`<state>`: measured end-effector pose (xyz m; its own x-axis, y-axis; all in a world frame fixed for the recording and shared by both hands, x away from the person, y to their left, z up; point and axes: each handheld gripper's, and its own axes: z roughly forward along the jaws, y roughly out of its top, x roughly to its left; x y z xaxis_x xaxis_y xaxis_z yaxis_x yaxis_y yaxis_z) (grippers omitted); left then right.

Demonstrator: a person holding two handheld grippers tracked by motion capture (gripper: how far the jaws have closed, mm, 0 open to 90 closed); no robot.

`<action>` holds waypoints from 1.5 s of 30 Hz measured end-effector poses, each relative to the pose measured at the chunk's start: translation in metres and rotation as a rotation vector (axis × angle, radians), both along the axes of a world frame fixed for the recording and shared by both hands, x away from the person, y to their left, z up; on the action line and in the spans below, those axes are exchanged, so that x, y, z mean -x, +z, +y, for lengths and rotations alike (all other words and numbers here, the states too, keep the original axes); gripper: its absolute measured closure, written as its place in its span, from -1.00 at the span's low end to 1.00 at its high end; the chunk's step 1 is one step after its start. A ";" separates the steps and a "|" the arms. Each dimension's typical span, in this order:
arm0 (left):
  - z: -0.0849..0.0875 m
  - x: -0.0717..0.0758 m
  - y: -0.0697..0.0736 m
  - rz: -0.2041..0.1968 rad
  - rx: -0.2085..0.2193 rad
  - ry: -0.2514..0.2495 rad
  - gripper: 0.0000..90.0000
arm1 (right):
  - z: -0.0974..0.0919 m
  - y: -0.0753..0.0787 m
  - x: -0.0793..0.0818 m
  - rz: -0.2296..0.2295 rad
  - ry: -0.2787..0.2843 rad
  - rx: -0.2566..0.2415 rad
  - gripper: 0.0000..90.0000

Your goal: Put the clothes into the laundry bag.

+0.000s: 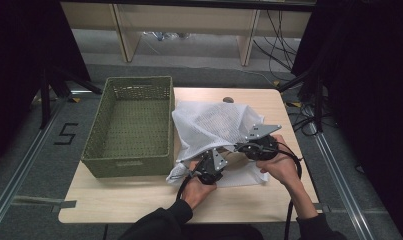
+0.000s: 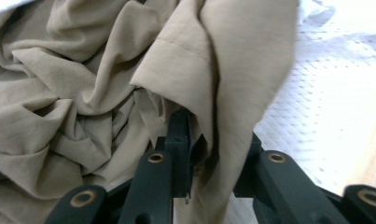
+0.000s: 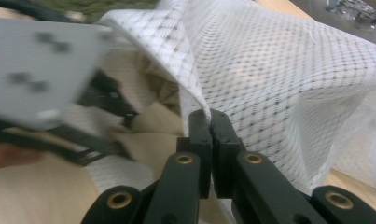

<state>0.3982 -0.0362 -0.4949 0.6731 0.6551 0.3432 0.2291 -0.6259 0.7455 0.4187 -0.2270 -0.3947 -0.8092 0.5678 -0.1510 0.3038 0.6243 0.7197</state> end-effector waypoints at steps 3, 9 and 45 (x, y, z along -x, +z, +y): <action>-0.001 0.003 0.000 0.008 0.012 -0.025 0.59 | 0.001 -0.005 -0.007 -0.006 -0.017 0.017 1.00; -0.003 -0.012 0.000 0.030 0.021 0.028 0.89 | 0.000 -0.012 -0.005 0.005 -0.014 0.023 1.00; 0.036 -0.042 0.005 0.052 -0.043 0.024 0.96 | 0.015 -0.082 -0.004 0.211 0.082 0.176 0.99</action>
<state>0.4403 -0.0002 -0.4896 0.6749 0.6568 0.3363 0.2825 -0.6511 0.7045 0.4230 -0.2118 -0.4772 -0.8755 0.4788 -0.0646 0.3785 0.7627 0.5244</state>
